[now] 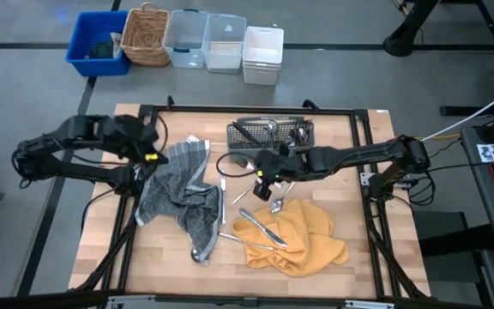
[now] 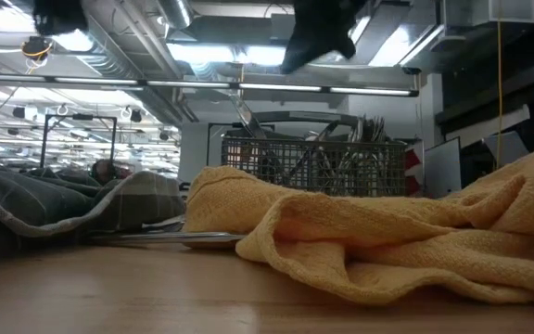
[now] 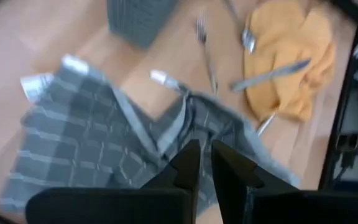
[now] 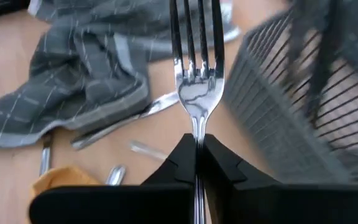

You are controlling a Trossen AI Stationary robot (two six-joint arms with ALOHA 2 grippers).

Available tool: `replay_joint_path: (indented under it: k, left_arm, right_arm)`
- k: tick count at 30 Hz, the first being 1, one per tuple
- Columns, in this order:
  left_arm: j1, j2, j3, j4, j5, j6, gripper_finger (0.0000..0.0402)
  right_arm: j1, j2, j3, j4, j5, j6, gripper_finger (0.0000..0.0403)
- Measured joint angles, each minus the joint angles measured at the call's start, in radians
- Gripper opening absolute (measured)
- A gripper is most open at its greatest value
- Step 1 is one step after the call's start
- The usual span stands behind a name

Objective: Sort silverware
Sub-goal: Put the silver fork into the gray silverware basket

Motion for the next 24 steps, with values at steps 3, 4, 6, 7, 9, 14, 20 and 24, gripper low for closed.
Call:
replay_joint_path:
  k: [3,4,6,7,9,14,20,24]
  left_arm:
    - [-0.037,-0.004,-0.073,0.009,0.023,-0.005,0.0031]
    - [-0.051,0.0,-0.1,0.026,0.043,-0.005,0.0031]
    - [-0.084,0.005,-0.152,0.088,0.093,-0.005,0.0031]
    - [-0.104,0.009,-0.18,0.129,0.127,-0.005,0.0031]
    - [-0.144,0.019,-0.23,0.207,0.186,0.0,0.0031]
    - [-0.236,0.046,-0.319,0.366,0.214,0.001,0.0031]
    - [-0.312,0.083,-0.366,0.467,0.214,-0.006,0.0031]
    - [-0.341,0.111,-0.369,0.5,0.202,-0.006,0.0031]
  right_arm:
    - [0.0,0.0,0.087,-0.088,0.053,-0.035,0.0014]
    - [0.0,-0.001,0.111,-0.116,0.07,-0.038,0.0014]
    - [0.0,-0.001,0.161,-0.186,0.108,-0.04,0.0014]
    - [0.0,-0.001,0.185,-0.221,0.132,-0.04,0.0014]
    - [0.0,-0.001,0.231,-0.291,0.191,-0.04,0.0015]
    - [0.0,-0.009,0.296,-0.425,0.382,-0.039,0.0013]
    - [0.0,-0.068,0.289,-0.521,0.622,0.043,0.0013]
    - [0.0,-0.12,0.289,-0.643,0.757,0.182,0.0013]
